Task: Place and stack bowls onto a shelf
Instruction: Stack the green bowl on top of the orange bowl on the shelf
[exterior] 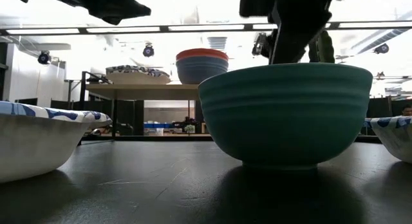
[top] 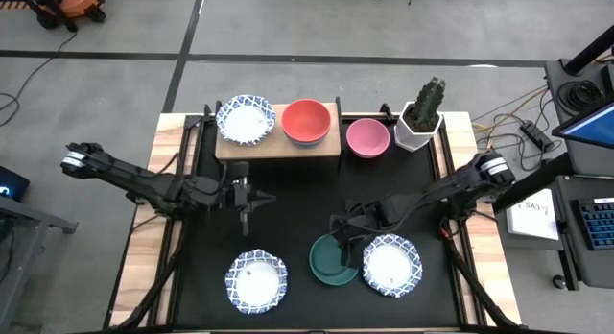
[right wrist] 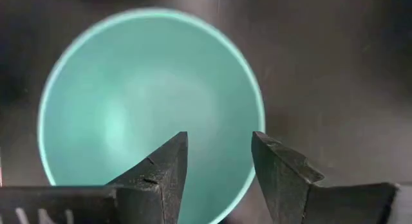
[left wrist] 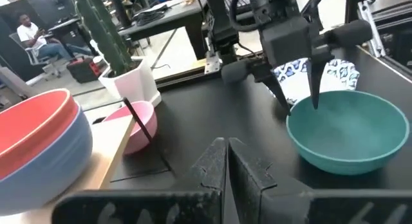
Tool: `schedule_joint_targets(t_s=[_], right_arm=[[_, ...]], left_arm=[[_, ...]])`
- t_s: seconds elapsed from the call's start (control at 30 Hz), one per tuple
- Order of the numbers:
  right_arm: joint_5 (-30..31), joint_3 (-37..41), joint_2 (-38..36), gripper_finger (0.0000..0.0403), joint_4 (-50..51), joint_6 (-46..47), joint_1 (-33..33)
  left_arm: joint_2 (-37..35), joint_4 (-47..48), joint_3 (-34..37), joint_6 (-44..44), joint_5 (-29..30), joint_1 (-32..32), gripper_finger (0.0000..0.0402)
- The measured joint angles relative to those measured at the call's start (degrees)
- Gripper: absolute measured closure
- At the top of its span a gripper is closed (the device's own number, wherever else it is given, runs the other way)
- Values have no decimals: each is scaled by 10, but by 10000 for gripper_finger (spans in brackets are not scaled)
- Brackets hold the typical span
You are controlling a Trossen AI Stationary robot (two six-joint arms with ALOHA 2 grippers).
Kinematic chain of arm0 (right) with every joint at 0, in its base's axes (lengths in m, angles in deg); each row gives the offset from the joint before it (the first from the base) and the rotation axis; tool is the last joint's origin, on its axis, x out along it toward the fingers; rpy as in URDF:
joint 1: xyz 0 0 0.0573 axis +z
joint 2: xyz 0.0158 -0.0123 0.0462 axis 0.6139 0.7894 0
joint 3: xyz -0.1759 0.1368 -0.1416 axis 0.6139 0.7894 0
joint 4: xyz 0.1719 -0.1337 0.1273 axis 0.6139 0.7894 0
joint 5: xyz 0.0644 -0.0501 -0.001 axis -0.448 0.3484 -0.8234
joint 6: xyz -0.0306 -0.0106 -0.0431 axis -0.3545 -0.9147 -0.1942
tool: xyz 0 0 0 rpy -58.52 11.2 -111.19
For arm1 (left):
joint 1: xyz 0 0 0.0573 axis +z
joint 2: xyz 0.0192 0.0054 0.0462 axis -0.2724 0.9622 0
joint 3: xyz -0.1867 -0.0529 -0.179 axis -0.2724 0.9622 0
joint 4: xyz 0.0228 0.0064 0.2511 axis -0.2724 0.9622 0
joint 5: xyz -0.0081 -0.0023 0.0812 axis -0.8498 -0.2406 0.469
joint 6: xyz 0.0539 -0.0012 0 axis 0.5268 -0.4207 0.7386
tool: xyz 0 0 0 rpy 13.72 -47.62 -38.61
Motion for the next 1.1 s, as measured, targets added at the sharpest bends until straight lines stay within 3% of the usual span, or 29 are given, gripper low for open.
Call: schedule_joint_targets(t_s=[0.37,0.7,0.97,1.1], right_arm=[[-3,-7,35,269,6,5,-2],[-2,-20,23,284,9,-1,-2],[80,-35,25,284,11,-20,-2],[87,-33,46,284,7,-29,-2]], left_arm=[[1,-1,0,17,15,0,402],[1,-1,0,17,15,1,402],[1,-1,0,17,15,2,402],[1,-1,0,15,15,2,402]])
